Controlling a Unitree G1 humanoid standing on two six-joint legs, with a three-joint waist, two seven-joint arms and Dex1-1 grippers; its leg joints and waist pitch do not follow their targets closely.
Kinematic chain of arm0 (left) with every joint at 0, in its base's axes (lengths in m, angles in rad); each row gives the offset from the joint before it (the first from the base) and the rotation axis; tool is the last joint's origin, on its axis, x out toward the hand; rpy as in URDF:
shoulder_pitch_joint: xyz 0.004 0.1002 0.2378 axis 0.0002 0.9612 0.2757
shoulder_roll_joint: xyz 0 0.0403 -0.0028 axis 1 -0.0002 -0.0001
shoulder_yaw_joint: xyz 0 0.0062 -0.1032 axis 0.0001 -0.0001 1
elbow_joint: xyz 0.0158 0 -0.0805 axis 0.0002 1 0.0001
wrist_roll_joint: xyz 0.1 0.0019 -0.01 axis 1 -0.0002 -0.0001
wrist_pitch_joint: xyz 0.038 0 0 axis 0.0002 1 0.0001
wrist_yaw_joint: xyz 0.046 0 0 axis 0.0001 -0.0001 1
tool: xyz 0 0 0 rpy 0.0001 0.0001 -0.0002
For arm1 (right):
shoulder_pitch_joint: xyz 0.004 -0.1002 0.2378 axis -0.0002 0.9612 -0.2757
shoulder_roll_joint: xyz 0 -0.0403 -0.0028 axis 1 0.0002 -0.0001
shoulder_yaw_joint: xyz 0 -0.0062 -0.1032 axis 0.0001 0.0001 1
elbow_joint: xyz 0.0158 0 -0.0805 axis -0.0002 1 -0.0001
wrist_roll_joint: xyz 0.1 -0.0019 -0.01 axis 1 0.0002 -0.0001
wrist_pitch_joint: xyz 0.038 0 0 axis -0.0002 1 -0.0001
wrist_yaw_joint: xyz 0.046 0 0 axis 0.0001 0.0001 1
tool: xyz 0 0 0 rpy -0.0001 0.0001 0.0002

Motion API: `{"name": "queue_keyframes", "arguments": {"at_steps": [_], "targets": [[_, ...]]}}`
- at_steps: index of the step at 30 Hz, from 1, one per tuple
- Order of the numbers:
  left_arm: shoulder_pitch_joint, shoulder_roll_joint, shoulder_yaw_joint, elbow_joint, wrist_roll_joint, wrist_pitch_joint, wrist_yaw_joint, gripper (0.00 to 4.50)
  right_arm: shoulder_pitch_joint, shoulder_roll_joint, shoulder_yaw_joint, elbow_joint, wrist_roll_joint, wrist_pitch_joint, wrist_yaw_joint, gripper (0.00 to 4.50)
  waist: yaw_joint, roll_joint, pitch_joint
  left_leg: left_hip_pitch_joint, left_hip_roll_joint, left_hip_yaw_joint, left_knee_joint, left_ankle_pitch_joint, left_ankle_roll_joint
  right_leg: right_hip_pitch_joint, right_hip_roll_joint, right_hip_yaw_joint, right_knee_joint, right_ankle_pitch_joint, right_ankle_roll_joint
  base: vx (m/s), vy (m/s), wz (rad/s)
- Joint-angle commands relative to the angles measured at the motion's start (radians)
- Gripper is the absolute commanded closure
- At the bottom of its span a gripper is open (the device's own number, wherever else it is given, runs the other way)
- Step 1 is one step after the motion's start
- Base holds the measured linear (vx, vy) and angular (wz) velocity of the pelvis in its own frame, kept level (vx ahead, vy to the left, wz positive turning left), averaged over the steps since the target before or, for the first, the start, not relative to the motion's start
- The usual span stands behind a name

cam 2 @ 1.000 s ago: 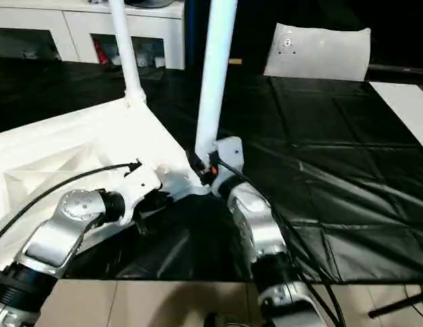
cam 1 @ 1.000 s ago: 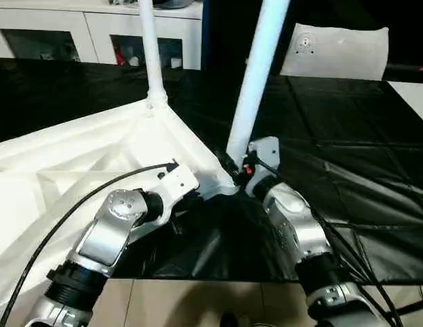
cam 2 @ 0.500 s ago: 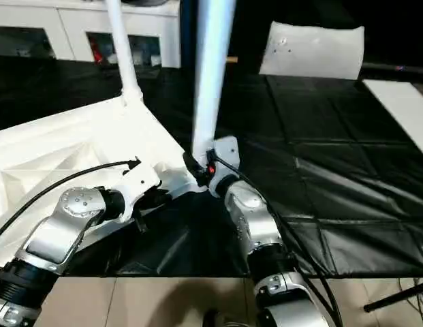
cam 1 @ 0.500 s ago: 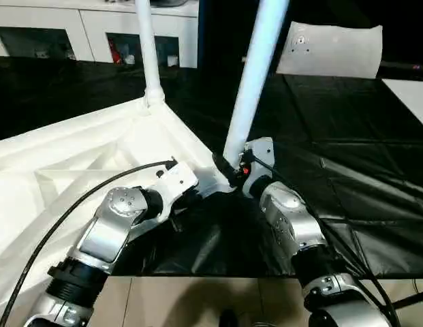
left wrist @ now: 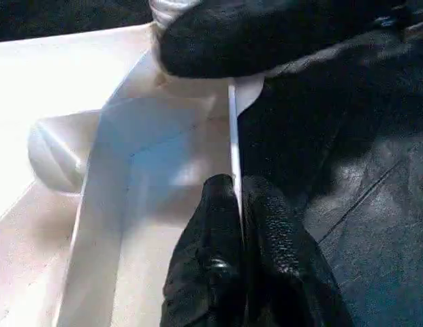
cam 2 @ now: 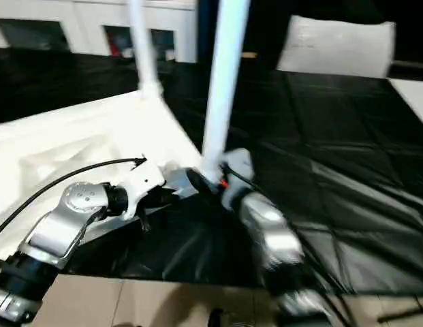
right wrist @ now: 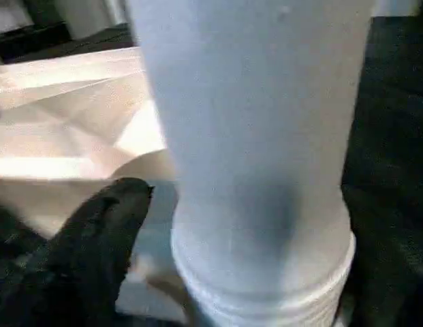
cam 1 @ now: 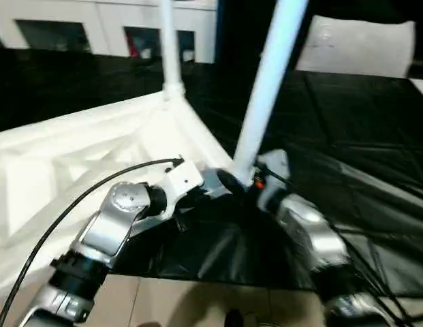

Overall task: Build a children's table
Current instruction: Rotate leg to tighten

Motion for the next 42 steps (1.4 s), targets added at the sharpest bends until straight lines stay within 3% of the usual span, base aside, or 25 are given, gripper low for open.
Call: {"name": "queue_keyframes", "arguments": {"at_steps": [1,3,4,6,7,9,15,17,21,22,24,25,27,28,33,35,37,42], "targets": [[-0.012,0.029,0.002,0.083,0.03,-0.018,0.004,4.5,0.071,-0.04,0.031,-0.026,0.028,0.071,0.094,0.06,0.005,0.009,-0.045,-0.015,0.041,0.003,-0.066,-0.127,0.106,0.037,-0.097,0.089,-0.079,-0.374,-0.123,0.064,-0.02,0.15],[-0.019,0.035,-0.004,0.103,0.024,-0.052,-0.019,4.5,0.084,-0.079,0.023,-0.065,0.037,0.073,0.139,0.06,0.007,0.004,-0.058,-0.039,0.041,0.0,-0.058,-0.019,0.131,0.053,-0.097,0.095,-0.047,-0.228,-0.154,0.06,-0.007,0.01],[-0.022,0.04,-0.009,0.113,0.021,-0.068,-0.035,4.5,0.087,-0.101,0.018,-0.081,0.04,0.073,0.162,0.06,0.007,0.006,-0.064,-0.043,0.036,0.001,-0.051,0.023,0.148,0.055,-0.095,0.095,-0.04,-0.168,-0.166,0.053,-0.002,-0.04],[-0.029,0.048,-0.017,0.129,0.016,-0.11,-0.066,4.5,0.087,-0.136,0.013,-0.106,0.048,0.073,0.199,0.06,0.009,0.005,-0.066,-0.041,0.033,0.005,-0.047,0.04,0.163,0.053,-0.093,0.097,-0.035,-0.138,-0.18,0.0,0.0,0.0],[-0.042,0.067,-0.04,0.158,0.013,-0.177,-0.128,4.5,0.079,-0.196,0.014,-0.13,0.047,0.06,0.259,0.06,0.01,0.005,-0.065,-0.042,0.033,0.005,-0.047,0.041,0.168,0.054,-0.094,0.097,-0.035,-0.14,-0.183,0.0,0.0,0.0],[-0.055,0.083,-0.059,0.181,0.017,-0.209,-0.171,4.5,0.071,-0.244,0.021,-0.142,0.039,0.051,0.307,0.06,0.015,0.002,-0.067,-0.04,0.032,0.008,-0.043,0.035,0.182,0.053,-0.091,0.096,-0.037,-0.167,-0.173,0.0,0.0,0.0],[-0.086,0.107,-0.088,0.233,-0.02,-0.317,-0.317,4.5,0.05,-0.328,0.049,-0.158,0.022,0.042,0.389,0.06,0.02,-0.004,-0.069,-0.039,0.029,0.011,-0.04,0.022,0.172,0.052,-0.089,0.095,-0.041,-0.239,-0.148,0.0,0.0,0.0],[-0.093,0.11,-0.093,0.242,-0.031,-0.332,-0.351,4.5,0.034,-0.33,0.038,-0.158,0.042,0.054,0.413,0.06,0.024,-0.002,-0.073,-0.036,0.033,0.01,-0.039,0.039,0.171,0.051,-0.089,0.095,-0.033,-0.203,-0.162,0.0,0.0,0.0],[-0.122,0.117,-0.108,0.292,-0.044,-0.392,-0.433,4.5,0.004,-0.365,0.077,-0.151,0.052,0.049,0.516,0.06,0.03,0.001,-0.08,-0.031,0.039,0.009,-0.032,0.092,0.195,0.047,-0.089,0.095,-0.015,-0.103,-0.205,0.0,0.0,0.0],[-0.128,0.118,-0.111,0.301,-0.043,-0.403,-0.447,4.5,-0.002,-0.37,0.087,-0.148,0.05,0.042,0.531,0.06,0.037,-0.004,-0.084,-0.035,0.04,0.008,-0.027,0.126,0.213,0.051,-0.091,0.094,-0.005,-0.052,-0.219,0.0,0.0,0.0],[-0.135,0.12,-0.114,0.31,-0.044,-0.418,-0.466,4.5,-0.012,-0.375,0.1,-0.143,0.045,0.037,0.55,0.06,0.042,-0.003,-0.085,-0.036,0.044,0.008,-0.025,0.135,0.22,0.051,-0.095,0.094,-0.003,-0.039,-0.223,0.0,0.0,0.0],[-0.142,0.122,-0.118,0.319,-0.045,-0.434,-0.492,4.5,-0.026,-0.378,0.114,-0.132,0.04,0.031,0.572,0.06,0.046,-0.008,-0.087,-0.038,0.042,0.009,-0.023,0.138,0.221,0.051,-0.094,0.093,0.001,-0.043,-0.223,0.0,0.0,0.0],[-0.147,0.123,-0.122,0.325,-0.048,-0.45,-0.516,4.5,-0.037,-0.378,0.124,-0.121,0.036,0.026,0.591,0.06,0.048,-0.013,-0.087,-0.041,0.039,0.01,-0.02,0.13,0.216,0.051,-0.095,0.094,0.001,-0.06,-0.217,0.0,0.0,0.0],[-0.148,0.124,-0.123,0.326,-0.05,-0.454,-0.527,4.5,-0.042,-0.377,0.128,-0.117,0.034,0.023,0.6,0.06,0.052,-0.011,-0.085,-0.042,0.04,0.011,-0.02,0.11,0.203,0.049,-0.096,0.096,-0.002,-0.09,-0.209,0.0,0.0,0.0],[-0.155,0.125,-0.142,0.334,-0.055,-0.49,-0.584,4.5,-0.076,-0.363,0.149,-0.081,0.034,0.012,0.647,0.52,0.058,-0.013,-0.08,-0.042,0.038,0.014,-0.024,0.031,0.142,0.049,-0.095,0.097,-0.018,-0.227,-0.165,0.0,0.0,0.0],[-0.154,0.125,-0.145,0.332,-0.055,-0.491,-0.592,4.5,-0.079,-0.362,0.154,-0.08,0.036,0.013,0.658,0.73,0.063,-0.013,-0.08,-0.04,0.039,0.015,-0.024,0.025,0.132,0.048,-0.093,0.098,-0.018,-0.237,-0.153,0.0,0.0,0.0],[-0.154,0.124,-0.15,0.332,-0.053,-0.496,-0.603,4.5,-0.083,-0.363,0.165,-0.081,0.039,0.018,0.674,0.84,0.07,-0.014,-0.083,-0.04,0.039,0.015,-0.023,0.039,0.129,0.048,-0.092,0.098,-0.014,-0.216,-0.148,0.0,0.0,0.0],[-0.156,0.122,-0.153,0.341,-0.045,-0.51,-0.616,4.5,-0.086,-0.362,0.18,-0.077,0.035,0.016,0.696,1.24,0.071,-0.017,-0.088,-0.043,0.038,0.013,-0.019,0.082,0.141,0.051,-0.091,0.097,-0.001,-0.126,-0.168,0.0,0.0,0.0]]}}
